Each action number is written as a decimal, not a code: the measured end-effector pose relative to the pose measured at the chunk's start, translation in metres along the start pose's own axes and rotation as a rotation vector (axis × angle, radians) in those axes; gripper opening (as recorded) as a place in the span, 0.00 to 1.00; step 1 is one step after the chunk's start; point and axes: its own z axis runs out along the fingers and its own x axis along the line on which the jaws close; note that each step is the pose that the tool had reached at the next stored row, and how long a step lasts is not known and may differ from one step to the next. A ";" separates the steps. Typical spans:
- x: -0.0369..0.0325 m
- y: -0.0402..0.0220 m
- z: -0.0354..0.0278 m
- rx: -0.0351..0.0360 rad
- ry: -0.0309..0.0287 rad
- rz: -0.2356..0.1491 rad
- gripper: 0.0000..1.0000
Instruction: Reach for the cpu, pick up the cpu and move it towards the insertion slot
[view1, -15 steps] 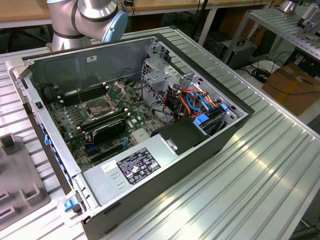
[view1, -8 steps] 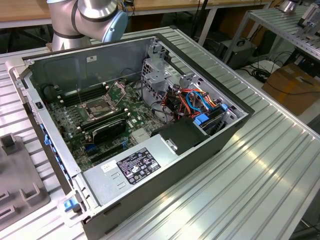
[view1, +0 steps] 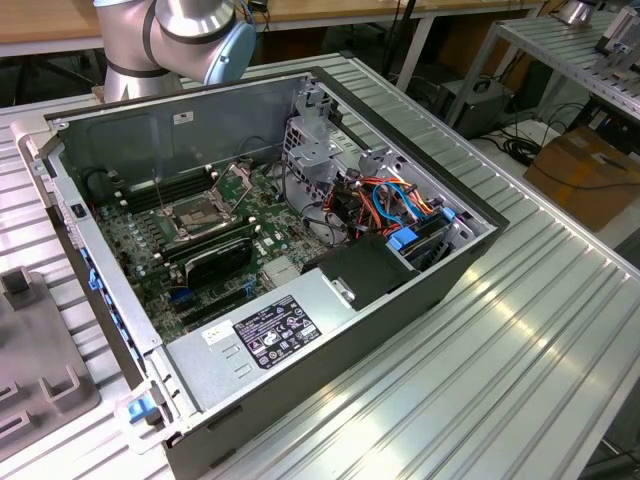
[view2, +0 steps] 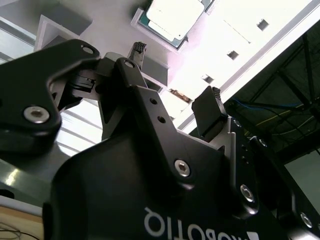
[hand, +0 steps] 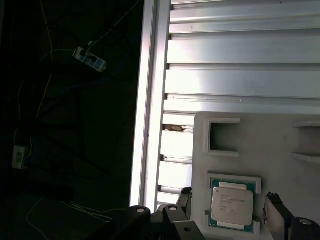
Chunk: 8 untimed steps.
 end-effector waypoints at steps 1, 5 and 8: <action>0.0000 -0.0006 0.0000 0.0000 -0.0001 0.000 0.66; 0.0000 -0.0043 0.0003 -0.0001 -0.0002 0.000 0.66; -0.0017 -0.0048 0.0006 0.0000 0.0004 0.000 0.66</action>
